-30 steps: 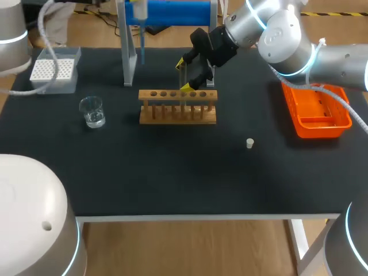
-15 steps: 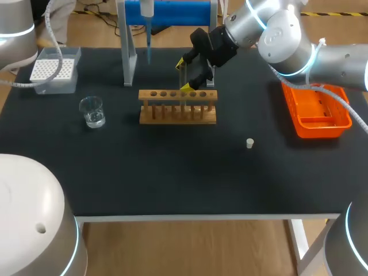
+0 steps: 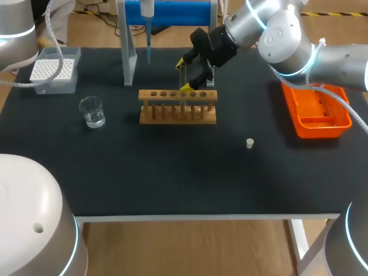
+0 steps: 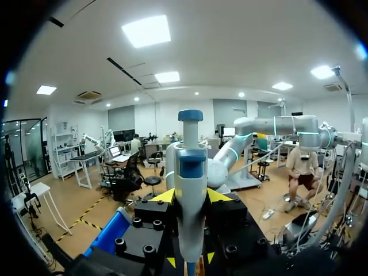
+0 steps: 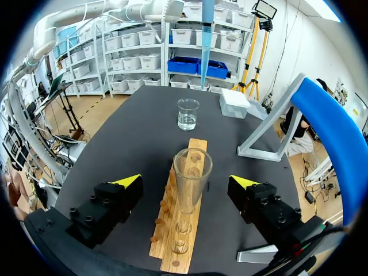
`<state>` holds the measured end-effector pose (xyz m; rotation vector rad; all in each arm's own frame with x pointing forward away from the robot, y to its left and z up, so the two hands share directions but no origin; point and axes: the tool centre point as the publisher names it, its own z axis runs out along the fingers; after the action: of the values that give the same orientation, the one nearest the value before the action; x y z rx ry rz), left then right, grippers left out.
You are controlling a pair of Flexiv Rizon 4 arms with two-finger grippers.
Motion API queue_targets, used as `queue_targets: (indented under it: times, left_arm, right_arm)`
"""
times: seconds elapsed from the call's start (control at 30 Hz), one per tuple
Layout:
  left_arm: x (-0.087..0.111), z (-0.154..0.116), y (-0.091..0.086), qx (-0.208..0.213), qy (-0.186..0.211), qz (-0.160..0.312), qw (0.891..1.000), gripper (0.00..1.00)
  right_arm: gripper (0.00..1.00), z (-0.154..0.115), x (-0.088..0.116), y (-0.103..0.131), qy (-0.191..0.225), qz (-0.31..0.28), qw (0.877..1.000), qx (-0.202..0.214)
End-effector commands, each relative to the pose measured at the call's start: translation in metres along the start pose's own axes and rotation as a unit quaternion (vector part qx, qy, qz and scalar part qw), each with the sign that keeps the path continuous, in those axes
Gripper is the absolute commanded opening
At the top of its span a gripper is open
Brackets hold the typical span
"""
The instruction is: Invert the test tube, pick up the pipette, mount the tip to pipette, aspirate from beaker and dispense into the tube, eject the tip, return the pipette, and cap with the stopper.
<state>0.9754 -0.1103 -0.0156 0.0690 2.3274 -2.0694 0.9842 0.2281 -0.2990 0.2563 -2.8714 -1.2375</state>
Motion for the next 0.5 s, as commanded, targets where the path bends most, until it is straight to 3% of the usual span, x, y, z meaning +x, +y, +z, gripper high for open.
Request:
queue_targets:
  times: [0.03,0.5]
  left_arm:
    - [0.0,0.005,-0.003,0.007,0.007,0.005,1.0,0.0]
    - [-0.003,0.043,-0.022,0.009,0.033,0.01,0.999,0.0]
  right_arm:
    - [1.0,-0.001,0.001,0.0,0.0,0.0,1.0,0.001]
    - [1.0,-0.001,0.001,0.0,0.0,0.0,1.0,0.001]
